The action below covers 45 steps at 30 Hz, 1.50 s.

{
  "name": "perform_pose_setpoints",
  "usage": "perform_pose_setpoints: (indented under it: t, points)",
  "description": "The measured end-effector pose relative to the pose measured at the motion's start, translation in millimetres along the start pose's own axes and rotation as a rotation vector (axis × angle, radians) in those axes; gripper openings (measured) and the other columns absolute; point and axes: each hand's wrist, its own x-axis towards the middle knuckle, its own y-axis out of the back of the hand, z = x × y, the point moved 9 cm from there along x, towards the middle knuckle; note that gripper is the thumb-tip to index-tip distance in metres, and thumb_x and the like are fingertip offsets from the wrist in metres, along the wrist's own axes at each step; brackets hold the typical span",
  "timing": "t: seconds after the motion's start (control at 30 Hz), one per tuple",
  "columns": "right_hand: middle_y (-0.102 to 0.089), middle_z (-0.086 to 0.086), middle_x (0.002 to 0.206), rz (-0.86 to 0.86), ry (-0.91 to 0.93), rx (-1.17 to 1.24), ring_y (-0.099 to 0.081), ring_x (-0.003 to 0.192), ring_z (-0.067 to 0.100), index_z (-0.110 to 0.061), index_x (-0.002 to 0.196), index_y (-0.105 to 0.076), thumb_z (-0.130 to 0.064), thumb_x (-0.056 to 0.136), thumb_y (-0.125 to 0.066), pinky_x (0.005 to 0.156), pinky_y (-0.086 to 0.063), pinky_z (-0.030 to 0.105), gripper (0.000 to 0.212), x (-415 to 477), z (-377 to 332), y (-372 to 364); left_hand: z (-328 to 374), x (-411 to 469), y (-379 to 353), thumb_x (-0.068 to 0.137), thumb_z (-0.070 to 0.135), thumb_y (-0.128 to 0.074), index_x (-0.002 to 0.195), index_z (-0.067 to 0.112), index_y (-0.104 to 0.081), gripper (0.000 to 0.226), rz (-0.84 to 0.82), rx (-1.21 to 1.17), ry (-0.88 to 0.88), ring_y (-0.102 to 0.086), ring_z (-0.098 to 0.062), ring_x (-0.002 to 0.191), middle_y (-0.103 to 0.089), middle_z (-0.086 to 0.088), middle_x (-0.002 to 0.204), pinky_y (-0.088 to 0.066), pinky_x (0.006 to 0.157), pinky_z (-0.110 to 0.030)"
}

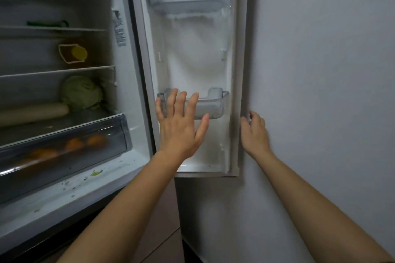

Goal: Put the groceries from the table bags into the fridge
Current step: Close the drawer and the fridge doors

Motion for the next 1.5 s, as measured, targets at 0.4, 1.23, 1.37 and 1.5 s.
perform_pose_setpoints:
  t: [0.4, 1.23, 1.37, 1.5]
  points:
    - [-0.028, 0.003, 0.163, -0.292, -0.187, 0.517, -0.027, 0.148, 0.023, -0.030, 0.159, -0.019, -0.059, 0.080, -0.037, 0.121, -0.021, 0.046, 0.086, 23.6, 18.6, -56.2, 8.3, -3.8, 6.7, 0.096, 0.058, -0.032, 0.135, 0.019, -0.040, 0.056, -0.002, 0.075, 0.118, -0.019, -0.031, 0.148, -0.038, -0.011, 0.146, -0.012, 0.120, -0.056]
    - [-0.043, -0.009, 0.140, -0.606, 0.523, 0.324, -0.049, 0.122, 0.004, -0.035, 0.141, -0.030, -0.078, 0.088, -0.036, 0.097, -0.041, 0.022, 0.068, -159.0, -70.2, -120.7, -81.3, -174.0, 83.4, 0.098, 0.061, -0.023, 0.144, 0.023, -0.045, 0.064, 0.135, -0.487, 0.748, -0.047, -0.003, 0.129, -0.052, 0.007, 0.140, -0.042, 0.109, -0.036]
    - [-0.011, -0.012, 0.164, -0.661, 0.654, 0.208, -0.015, 0.144, -0.001, -0.046, 0.154, -0.012, -0.069, 0.096, -0.029, 0.112, -0.023, 0.033, 0.064, -197.7, -99.6, -165.1, -134.3, -195.0, 80.7, 0.095, 0.073, -0.025, 0.144, 0.026, -0.047, 0.072, 0.066, -0.599, 0.816, -0.048, -0.007, 0.132, -0.056, 0.007, 0.140, -0.040, 0.113, -0.045]
    - [0.006, -0.015, 0.167, -0.691, 0.714, 0.098, 0.001, 0.148, 0.004, -0.044, 0.157, -0.006, -0.048, 0.105, -0.031, 0.118, -0.015, 0.035, 0.058, -220.9, -119.8, -208.8, -182.4, -204.0, 83.7, 0.087, 0.083, -0.031, 0.150, 0.033, -0.039, 0.081, -0.013, -0.630, 0.894, -0.045, -0.006, 0.136, -0.051, 0.010, 0.146, -0.037, 0.115, -0.046]
